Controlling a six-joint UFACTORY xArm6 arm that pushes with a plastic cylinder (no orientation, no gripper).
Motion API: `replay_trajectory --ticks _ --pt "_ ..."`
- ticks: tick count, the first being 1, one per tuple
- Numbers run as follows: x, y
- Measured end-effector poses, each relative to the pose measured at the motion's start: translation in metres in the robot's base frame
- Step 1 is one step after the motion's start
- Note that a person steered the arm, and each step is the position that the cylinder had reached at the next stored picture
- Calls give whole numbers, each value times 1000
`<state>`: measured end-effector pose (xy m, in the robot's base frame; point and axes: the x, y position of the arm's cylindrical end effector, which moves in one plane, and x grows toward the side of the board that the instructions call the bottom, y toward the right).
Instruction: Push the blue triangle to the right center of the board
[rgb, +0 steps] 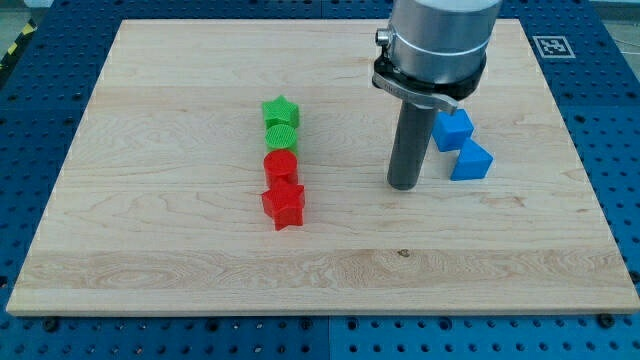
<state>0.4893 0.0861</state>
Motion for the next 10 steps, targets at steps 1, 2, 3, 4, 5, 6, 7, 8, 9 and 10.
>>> replay_trajectory --ticks 1,2,3,4,5,6,7,8,9,10 --pt "4 0" --pt "5 16" --pt "5 26" --pt "-6 31" --pt "-13 37" --pt "-14 80" --pt "-17 90" --pt "-17 112" --pt "-17 115" --pt "-22 99"
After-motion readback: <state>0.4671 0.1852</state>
